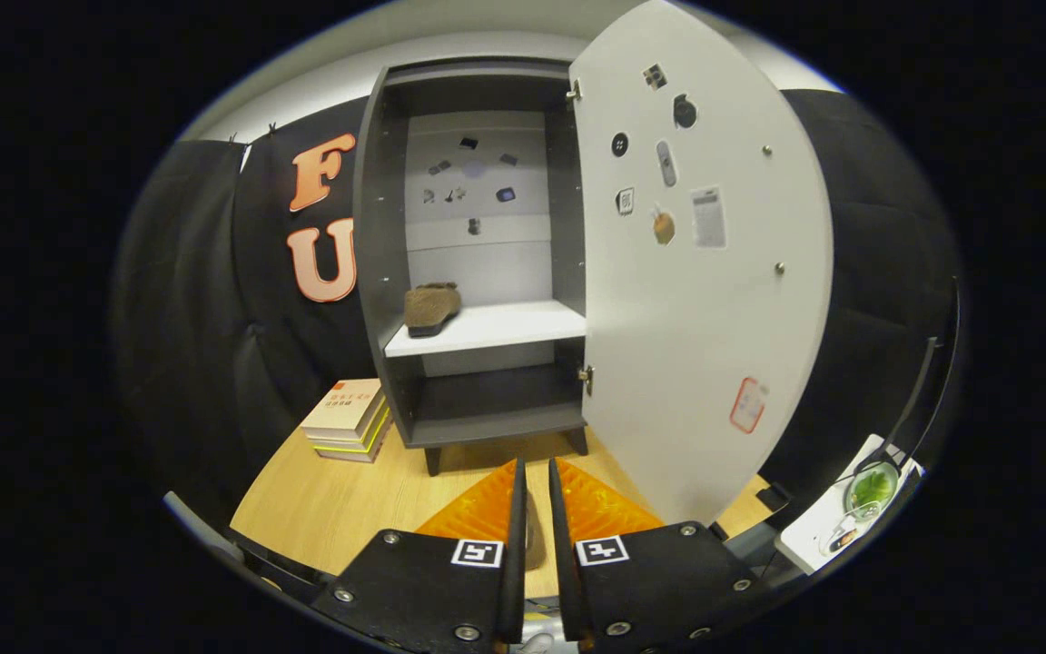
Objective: Open the shoe cabinet door, grab the shoes and put them into the shoe cabinet, then close the shoe cabinet door.
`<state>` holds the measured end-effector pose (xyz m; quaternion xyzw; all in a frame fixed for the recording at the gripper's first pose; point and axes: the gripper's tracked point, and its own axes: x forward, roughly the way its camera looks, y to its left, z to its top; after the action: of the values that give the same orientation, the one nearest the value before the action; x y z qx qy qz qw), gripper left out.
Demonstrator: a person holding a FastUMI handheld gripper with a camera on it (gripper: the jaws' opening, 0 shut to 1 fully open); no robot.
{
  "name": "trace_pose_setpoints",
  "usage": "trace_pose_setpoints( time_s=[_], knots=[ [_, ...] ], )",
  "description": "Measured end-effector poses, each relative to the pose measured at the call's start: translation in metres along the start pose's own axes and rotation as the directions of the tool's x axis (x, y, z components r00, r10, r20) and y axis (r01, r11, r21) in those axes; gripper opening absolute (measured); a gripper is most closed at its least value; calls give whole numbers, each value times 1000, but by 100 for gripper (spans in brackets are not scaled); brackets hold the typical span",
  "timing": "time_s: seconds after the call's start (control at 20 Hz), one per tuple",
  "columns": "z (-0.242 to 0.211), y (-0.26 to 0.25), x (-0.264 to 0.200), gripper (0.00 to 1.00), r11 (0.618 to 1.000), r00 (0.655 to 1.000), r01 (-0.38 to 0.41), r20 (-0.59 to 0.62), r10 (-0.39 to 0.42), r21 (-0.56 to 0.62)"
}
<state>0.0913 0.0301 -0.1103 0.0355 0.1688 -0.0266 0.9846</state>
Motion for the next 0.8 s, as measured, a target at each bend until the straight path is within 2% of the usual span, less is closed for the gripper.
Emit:
trace_pose_setpoints(
  time_s=[0.25, 0.6, 0.8],
  knots=[
    [-69, 16, 41, 16, 998, 992, -50, -117, 46, -33],
    [-150, 45, 106, 17, 985, 949, -156, -289, 128, -74],
    [-186, 51, 142, 17, 982, 923, -178, -358, 143, -65]
  ],
)
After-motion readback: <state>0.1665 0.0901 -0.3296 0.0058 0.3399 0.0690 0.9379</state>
